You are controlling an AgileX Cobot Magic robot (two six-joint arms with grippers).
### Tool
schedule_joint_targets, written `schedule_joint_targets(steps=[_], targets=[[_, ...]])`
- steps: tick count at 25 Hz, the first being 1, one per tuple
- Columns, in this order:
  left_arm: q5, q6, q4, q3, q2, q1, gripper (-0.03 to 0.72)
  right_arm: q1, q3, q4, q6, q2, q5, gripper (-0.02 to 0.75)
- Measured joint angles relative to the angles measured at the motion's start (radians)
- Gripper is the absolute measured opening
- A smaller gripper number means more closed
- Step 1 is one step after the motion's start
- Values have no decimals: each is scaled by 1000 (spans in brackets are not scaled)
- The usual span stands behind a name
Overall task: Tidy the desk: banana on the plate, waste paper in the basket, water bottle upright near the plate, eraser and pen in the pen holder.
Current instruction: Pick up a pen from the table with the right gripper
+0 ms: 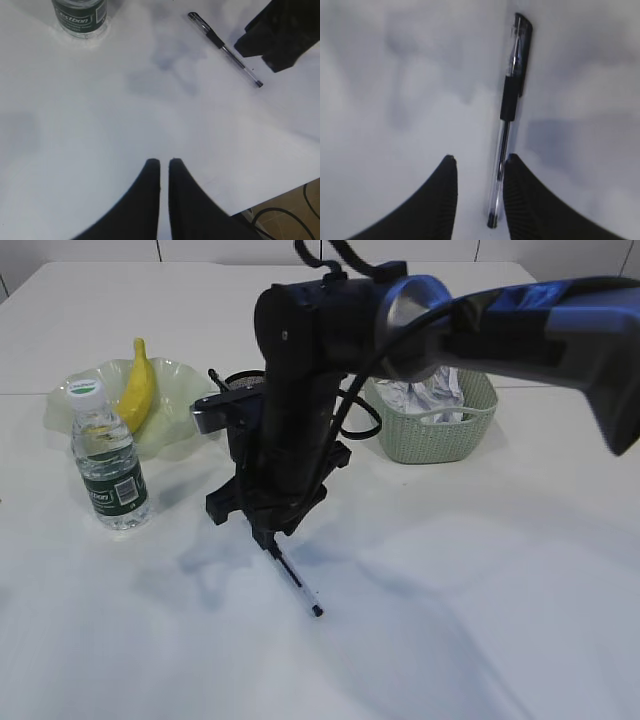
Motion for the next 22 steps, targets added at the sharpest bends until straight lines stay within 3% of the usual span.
schedule_joint_targets(steps=[6, 22], targets=[[0, 0, 0, 0, 0, 0, 38, 11, -112, -48, 25, 104, 27, 239], [7, 0, 2, 0, 0, 0, 47, 11, -145, -97, 66, 187, 30, 239]])
